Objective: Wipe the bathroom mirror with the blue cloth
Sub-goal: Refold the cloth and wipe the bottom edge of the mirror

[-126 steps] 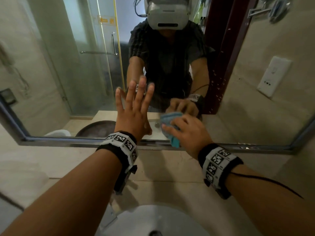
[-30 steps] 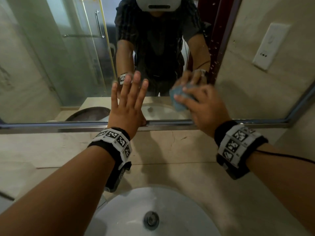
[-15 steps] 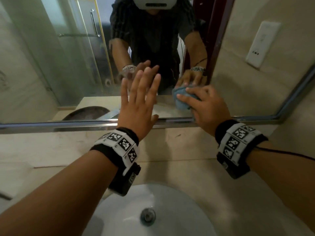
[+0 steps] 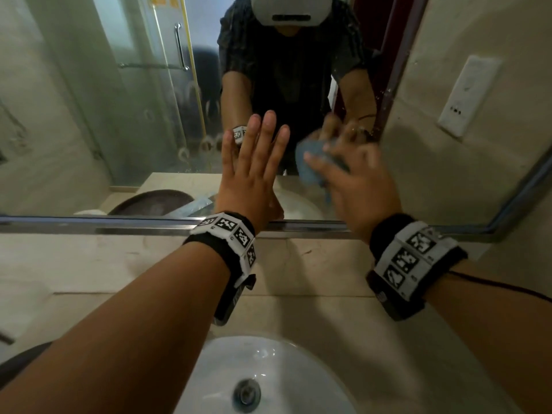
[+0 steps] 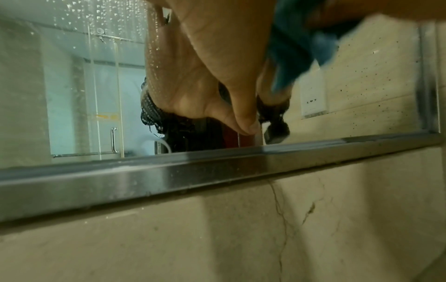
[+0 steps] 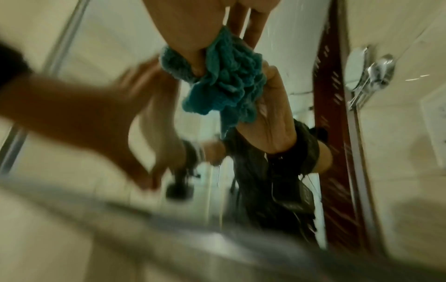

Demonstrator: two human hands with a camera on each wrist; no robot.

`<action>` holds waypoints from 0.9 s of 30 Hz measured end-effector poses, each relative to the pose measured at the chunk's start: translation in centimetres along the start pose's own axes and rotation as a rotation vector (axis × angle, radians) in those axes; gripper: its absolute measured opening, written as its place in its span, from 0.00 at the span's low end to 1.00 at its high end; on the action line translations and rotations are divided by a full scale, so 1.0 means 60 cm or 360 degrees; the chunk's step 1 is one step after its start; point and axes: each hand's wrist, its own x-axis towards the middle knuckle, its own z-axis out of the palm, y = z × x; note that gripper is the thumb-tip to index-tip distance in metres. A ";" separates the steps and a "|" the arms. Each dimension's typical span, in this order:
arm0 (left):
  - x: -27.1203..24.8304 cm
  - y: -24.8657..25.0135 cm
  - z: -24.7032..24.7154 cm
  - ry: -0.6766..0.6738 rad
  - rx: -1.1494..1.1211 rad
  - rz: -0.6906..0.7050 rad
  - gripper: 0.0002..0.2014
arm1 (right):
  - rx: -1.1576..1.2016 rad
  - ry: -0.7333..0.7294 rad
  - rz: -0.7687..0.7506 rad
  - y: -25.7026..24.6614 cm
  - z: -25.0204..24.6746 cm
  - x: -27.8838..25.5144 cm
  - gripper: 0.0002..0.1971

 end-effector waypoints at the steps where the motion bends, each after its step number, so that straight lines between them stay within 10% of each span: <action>1: 0.001 0.000 0.001 -0.0002 -0.0005 0.0007 0.68 | -0.0012 0.0132 0.0061 -0.001 -0.003 0.022 0.20; 3: 0.002 -0.002 0.003 0.0000 -0.0007 0.0019 0.69 | -0.0167 0.0220 0.0055 -0.003 0.010 0.036 0.20; 9: 0.002 -0.003 0.005 0.0038 -0.0064 0.0032 0.65 | -0.0038 -0.0489 -0.0265 -0.016 0.062 -0.103 0.25; 17: 0.001 -0.003 0.002 0.0045 -0.0044 0.0045 0.67 | 0.0007 0.0115 0.0052 -0.017 0.013 0.012 0.19; 27: -0.002 -0.002 0.000 0.0022 -0.0051 0.0033 0.63 | -0.0049 -0.0361 -0.0222 -0.016 0.040 -0.066 0.27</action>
